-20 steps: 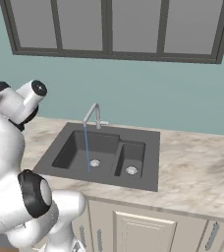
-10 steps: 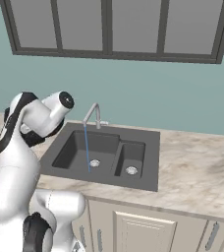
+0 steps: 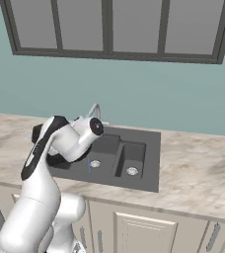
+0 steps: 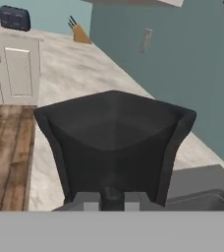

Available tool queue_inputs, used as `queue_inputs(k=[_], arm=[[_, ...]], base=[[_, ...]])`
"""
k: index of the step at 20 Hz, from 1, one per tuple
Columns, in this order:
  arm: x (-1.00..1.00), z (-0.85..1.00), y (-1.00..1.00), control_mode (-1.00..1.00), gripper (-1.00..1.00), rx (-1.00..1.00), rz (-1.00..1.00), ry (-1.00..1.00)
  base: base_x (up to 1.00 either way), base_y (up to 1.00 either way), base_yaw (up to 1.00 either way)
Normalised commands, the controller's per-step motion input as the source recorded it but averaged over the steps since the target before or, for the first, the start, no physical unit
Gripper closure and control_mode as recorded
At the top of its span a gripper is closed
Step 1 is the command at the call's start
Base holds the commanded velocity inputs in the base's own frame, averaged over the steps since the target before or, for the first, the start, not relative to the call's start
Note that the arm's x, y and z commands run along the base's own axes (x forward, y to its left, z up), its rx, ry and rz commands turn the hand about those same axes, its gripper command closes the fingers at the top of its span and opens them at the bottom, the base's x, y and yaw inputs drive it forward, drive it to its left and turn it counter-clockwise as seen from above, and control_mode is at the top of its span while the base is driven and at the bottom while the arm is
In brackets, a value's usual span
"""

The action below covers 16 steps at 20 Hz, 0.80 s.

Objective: Turn on the sink faucet and place the jug under the water for a few seconds to fill it up.

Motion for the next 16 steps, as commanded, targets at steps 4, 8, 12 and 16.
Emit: queue_inputs(k=[4,8,12,16], arm=[[0.0,-0.4,-1.0,-1.0,1.0,0.0,-0.04,0.01],[0.0,-0.24,-0.98,-1.0,1.0,0.0,-0.03,0.02],[0.13,0.0,-0.57,-1.0,1.0,0.0,-0.04,0.0],[0.16,0.0,-0.25,-1.0,1.0,0.0,-0.02,0.0]], base=[[0.0,0.0,0.0],[0.0,0.0,0.0],[0.0,0.0,0.0],[0.0,0.0,0.0]])
